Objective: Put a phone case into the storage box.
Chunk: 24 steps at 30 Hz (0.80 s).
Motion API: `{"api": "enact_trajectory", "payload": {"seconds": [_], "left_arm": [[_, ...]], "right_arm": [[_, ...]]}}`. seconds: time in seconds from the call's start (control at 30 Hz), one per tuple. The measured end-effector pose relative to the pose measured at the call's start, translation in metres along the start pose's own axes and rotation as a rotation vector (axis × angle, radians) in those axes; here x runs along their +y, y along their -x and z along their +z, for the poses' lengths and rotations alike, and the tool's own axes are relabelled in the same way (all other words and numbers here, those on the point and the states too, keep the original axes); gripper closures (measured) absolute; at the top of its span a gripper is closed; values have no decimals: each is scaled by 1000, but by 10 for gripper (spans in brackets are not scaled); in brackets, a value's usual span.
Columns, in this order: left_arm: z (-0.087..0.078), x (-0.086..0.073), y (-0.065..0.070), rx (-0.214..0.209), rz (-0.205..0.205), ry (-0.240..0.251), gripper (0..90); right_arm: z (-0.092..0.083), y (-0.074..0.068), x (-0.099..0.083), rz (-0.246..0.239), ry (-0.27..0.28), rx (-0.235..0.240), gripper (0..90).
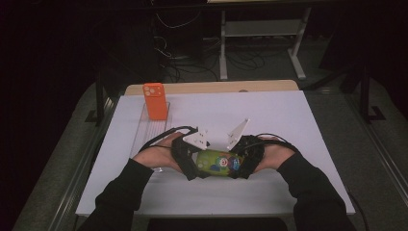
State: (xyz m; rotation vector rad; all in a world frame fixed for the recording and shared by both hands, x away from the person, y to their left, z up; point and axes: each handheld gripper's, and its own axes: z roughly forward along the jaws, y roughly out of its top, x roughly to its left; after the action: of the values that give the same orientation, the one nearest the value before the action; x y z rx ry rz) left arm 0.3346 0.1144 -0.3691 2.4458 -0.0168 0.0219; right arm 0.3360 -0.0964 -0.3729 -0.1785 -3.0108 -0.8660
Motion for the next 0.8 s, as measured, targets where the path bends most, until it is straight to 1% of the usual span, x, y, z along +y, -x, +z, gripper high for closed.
{"api": "enact_trajectory", "payload": {"seconds": [0.03,0.07,0.1,0.23,0.27,0.33,0.47,0.67,0.7,0.73,0.8], "left_arm": [[3,0,2,-9,-13,-8,0],[5,0,2,-13,-7,-15,0],[7,0,3,-14,-12,-13,0],[11,-1,3,-26,-7,-21,1],[11,-1,3,-24,-6,-21,29],[12,-2,3,-28,-6,-25,49],[12,-1,3,-40,5,-18,104],[13,-3,2,-64,8,-17,132],[14,-3,3,-66,0,-18,134],[13,-2,3,-66,7,-19,137],[13,-2,2,-69,7,-17,142]], "right_arm": [[0,-1,1,-2,1,1,154],[-1,-3,3,-10,2,5,153],[-2,-4,4,-17,4,7,153],[-2,-7,7,-35,6,5,153],[-2,-7,8,-38,4,6,153],[-2,-8,8,-37,1,7,154],[-2,-9,9,-42,0,12,153],[0,-9,10,-42,-10,20,153],[1,-9,10,-43,-10,22,153],[1,-10,10,-43,-12,21,153],[0,-10,10,-42,-14,27,153]]}}
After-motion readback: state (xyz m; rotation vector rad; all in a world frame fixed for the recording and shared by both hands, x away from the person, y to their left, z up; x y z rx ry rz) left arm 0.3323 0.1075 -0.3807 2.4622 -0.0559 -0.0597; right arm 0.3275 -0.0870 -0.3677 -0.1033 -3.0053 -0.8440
